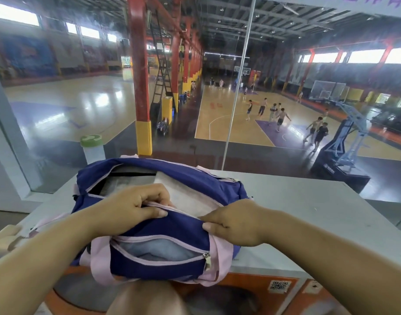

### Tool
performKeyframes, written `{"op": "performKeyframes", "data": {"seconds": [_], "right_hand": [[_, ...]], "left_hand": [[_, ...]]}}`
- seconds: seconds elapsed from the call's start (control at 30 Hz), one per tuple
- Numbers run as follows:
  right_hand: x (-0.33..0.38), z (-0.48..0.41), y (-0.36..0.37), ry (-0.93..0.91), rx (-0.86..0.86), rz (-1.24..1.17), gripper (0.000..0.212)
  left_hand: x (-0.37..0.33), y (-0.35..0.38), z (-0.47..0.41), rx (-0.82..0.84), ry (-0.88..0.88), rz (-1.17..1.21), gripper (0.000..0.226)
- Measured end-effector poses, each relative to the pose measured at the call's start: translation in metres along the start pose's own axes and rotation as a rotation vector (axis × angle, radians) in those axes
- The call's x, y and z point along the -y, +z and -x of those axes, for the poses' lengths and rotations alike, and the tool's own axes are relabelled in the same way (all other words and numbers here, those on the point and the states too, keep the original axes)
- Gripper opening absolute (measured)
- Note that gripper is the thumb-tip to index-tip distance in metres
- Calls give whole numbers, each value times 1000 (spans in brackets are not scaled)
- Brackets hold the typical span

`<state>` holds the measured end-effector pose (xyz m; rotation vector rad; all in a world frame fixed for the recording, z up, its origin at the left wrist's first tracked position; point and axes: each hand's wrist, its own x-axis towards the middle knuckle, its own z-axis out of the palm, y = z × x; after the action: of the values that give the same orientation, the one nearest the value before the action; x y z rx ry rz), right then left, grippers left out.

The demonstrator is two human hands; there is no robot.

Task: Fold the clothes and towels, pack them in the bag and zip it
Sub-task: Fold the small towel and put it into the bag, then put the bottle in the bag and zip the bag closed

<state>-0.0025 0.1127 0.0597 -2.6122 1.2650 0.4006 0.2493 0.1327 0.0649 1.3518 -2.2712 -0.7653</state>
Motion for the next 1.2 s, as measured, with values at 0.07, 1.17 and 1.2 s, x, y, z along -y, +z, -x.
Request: {"op": "performKeyframes", "data": {"seconds": [0.07,1.17,1.2], "right_hand": [[1,3,-3,22,43,-53,54],[23,-145,-151,-200,-403,-13,33],[27,-162,-154,-202,-405,-4,34]], "left_hand": [[-2,-2,0,-3,14,-2,5],[101,-145,-13,-397,-315,-414,29],[113,-149,-15,-396,-345,-465,27]]}}
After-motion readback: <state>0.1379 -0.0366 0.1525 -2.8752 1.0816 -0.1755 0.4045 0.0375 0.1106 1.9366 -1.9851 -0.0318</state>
